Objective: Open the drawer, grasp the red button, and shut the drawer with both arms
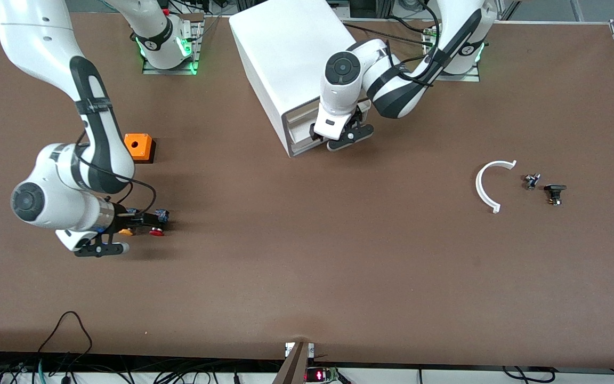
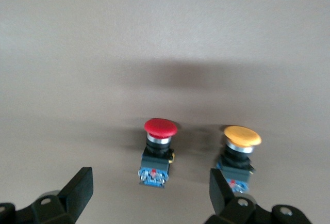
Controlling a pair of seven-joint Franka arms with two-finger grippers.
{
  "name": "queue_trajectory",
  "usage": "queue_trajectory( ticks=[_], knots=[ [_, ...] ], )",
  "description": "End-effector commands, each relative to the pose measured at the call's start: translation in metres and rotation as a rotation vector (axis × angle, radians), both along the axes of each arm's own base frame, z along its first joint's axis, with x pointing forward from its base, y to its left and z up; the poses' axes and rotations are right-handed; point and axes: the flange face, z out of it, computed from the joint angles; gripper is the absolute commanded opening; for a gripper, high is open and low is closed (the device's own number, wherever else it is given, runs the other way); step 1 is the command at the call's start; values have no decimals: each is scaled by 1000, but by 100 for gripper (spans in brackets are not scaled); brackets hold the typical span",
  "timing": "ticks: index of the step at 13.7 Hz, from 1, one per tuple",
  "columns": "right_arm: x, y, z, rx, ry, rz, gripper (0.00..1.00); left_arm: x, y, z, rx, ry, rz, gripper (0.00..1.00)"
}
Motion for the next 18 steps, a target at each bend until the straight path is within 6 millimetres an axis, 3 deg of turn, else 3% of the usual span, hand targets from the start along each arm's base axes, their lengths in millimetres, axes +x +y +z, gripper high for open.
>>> queue_trajectory(
  ticks=[1,5,11,14,18],
  knots=[
    [-14,-18,56,5,-5,2,100,-14,-5,4,4,31,5,99],
    [-45,-31,138,-73,11,17,100,-23,-12,5,-7,56,5,99],
    [-95,-39,232,-129,5,19,100,-26,-14,6,-15,70,14,99],
    [-109,-32,272,-120,-16,30,100,-20,-11,8,-18,69,19,100],
    [-112,-24,313,-122,-33,11,100,-13,-5,8,-22,92,41,100]
  ],
)
